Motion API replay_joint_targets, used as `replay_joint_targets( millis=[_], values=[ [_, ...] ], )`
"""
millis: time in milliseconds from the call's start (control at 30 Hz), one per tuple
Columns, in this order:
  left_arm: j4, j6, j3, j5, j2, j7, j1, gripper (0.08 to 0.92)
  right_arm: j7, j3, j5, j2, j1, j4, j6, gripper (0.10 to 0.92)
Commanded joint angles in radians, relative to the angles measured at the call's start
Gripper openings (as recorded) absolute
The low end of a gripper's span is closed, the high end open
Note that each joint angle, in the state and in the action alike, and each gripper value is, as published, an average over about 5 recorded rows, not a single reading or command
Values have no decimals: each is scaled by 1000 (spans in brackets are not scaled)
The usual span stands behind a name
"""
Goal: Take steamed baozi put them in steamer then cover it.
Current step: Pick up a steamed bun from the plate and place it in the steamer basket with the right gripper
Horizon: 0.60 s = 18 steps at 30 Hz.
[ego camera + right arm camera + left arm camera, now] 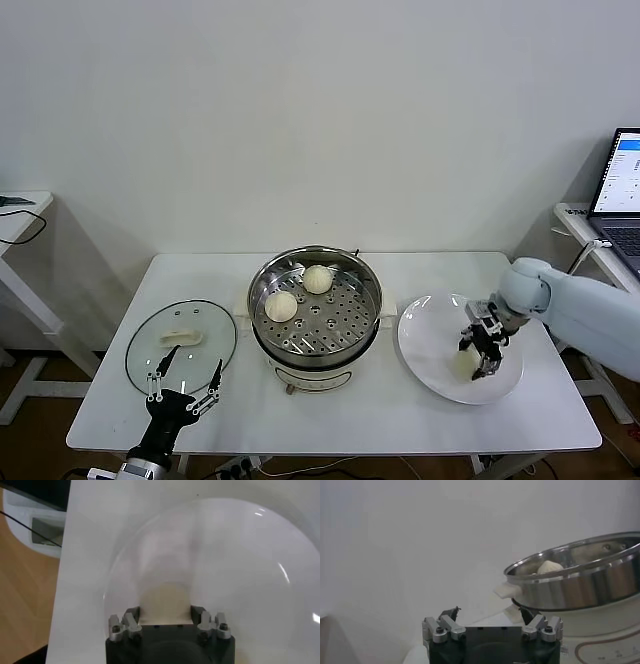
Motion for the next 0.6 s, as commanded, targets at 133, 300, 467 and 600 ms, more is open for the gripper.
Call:
replay_joint_targets(
  millis=[133, 300, 467, 600],
  values=[
    [-9, 0, 4, 0, 3, 0, 2, 823, -49, -99, 36, 115, 386, 55, 194, 653],
    [-13, -1, 6, 0, 2, 0, 5, 823, -52, -149, 58, 258, 531, 77, 379, 653],
    [-11, -3, 11, 1, 1, 0, 5, 823, -34, -145, 6, 382, 576, 112, 527, 659],
    [-11, -5, 13, 2, 1, 0, 5, 823, -17, -146, -60, 459, 562, 149, 619, 664]
  ],
)
